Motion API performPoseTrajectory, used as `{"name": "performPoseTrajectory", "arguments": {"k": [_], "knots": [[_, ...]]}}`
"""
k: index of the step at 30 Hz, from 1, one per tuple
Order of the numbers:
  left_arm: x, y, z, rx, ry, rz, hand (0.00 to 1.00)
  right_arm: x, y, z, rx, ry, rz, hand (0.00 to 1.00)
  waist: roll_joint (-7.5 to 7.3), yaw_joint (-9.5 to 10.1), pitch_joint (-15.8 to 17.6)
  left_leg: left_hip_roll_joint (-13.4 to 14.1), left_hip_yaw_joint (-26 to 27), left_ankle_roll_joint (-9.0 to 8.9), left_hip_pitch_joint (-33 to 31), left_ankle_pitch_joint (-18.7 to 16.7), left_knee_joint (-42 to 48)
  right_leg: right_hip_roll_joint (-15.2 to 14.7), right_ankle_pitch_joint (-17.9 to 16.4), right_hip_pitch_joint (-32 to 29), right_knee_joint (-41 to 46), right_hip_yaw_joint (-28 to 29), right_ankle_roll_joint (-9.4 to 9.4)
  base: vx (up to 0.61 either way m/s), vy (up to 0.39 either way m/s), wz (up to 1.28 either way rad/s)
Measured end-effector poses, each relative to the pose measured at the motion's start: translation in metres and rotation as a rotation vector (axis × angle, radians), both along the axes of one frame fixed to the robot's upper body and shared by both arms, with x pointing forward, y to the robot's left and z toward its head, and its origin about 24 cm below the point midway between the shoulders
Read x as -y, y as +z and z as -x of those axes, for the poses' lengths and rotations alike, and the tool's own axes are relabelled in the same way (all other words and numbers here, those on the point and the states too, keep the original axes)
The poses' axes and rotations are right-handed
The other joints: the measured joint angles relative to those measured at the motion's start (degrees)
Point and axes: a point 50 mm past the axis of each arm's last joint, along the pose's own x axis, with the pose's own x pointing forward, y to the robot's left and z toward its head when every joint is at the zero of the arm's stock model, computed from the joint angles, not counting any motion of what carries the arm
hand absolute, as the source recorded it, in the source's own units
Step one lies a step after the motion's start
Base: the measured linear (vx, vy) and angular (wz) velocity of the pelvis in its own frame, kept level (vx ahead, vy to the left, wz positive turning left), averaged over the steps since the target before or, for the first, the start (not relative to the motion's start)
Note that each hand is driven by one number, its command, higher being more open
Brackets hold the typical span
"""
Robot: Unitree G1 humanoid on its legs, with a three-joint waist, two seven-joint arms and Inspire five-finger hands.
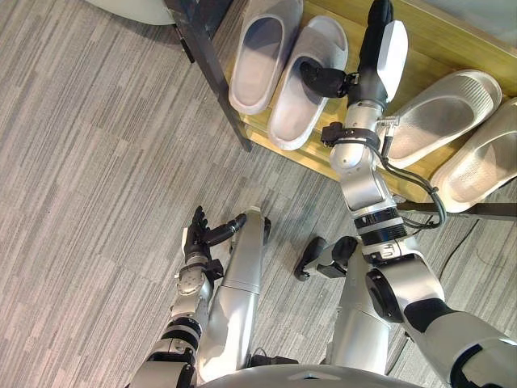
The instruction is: Organize the slippers on the shoe rack
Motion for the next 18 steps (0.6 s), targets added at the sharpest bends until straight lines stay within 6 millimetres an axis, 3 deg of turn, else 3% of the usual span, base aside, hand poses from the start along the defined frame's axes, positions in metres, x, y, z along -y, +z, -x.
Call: {"name": "performPoseTrajectory", "arguments": {"k": [12,18], "knots": [[-0.004,-0.003,0.002,-0.019,0.031,0.005,1.00,-0.006,-0.027,0.012,-0.041,0.001,0.037,1.00,-0.23,-0.41,-0.13,0.67,0.21,-0.08,0.47,-0.05,-0.47,0.66,0.09,0.19,-0.59,0.10,0.12,0.02,-0.013,-0.01],[-0.008,-0.004,0.004,-0.027,0.057,0.010,1.00,-0.015,-0.037,0.035,-0.012,0.051,-0.031,1.00,-0.71,-1.16,-0.38,0.85,0.41,-0.10,0.63,-0.05,-0.69,0.77,0.09,0.29,-0.79,0.16,0.17,0.01,-0.009,0.00]]}}
